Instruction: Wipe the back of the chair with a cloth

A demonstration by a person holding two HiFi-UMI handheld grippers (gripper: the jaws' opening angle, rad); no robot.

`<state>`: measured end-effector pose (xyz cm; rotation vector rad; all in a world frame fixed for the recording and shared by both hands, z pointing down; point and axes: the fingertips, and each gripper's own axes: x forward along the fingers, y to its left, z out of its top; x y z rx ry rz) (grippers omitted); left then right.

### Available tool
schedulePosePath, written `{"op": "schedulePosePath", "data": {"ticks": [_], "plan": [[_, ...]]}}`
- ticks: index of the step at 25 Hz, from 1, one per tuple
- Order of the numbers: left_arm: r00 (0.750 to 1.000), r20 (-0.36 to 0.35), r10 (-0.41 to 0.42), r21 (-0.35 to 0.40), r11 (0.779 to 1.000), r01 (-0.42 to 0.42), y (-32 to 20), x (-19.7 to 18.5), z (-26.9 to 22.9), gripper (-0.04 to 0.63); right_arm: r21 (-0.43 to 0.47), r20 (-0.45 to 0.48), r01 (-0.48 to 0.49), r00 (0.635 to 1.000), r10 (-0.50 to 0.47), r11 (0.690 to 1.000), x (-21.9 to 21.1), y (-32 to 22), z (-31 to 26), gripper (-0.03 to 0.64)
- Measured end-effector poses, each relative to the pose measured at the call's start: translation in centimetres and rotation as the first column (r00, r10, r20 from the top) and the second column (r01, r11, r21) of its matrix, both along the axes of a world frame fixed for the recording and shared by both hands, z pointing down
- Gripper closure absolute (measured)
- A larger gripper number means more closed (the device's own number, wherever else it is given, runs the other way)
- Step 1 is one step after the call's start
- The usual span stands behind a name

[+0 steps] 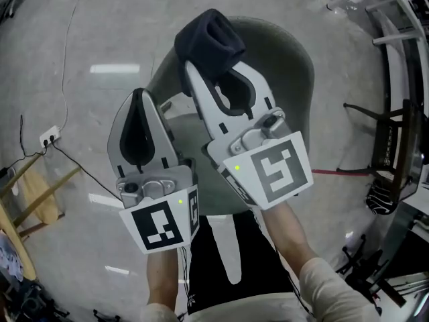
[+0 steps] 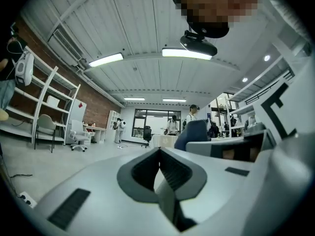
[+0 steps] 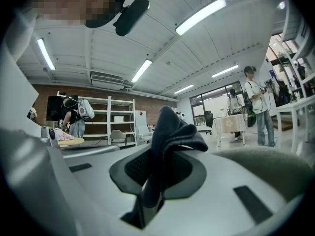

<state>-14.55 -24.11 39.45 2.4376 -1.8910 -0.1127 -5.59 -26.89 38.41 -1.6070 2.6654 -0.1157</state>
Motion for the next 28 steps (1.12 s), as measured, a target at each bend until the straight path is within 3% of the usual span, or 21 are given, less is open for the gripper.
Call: {"op": "schedulePosePath", "data": {"ticks": [9,15,28], "plan": [[0.999,-0.006,0.046,-0.026,0.999,-0.046,-1.4,0.1,1.5,0.58,-0.088,-0.071,-0.054,0.996,0.048,0.995,-0.6,-3.5,3.4,0.56],[0.997,-0.025,0.077,-0.043,0.996,-0.078,-1.7,1.1,1.9,0.58,-0.131,-0.083,-0.151,0.987,0.141,0.98,2.3,-4.2,4.5,0.56],[0.988,-0.062,0.138,-0.068,0.988,-0.142,-1.7,5.0,2.8,0.58,-0.131,-0.104,-0.306,0.95,0.294,0.943,8.9,-2.8,4.6,0.56]]}}
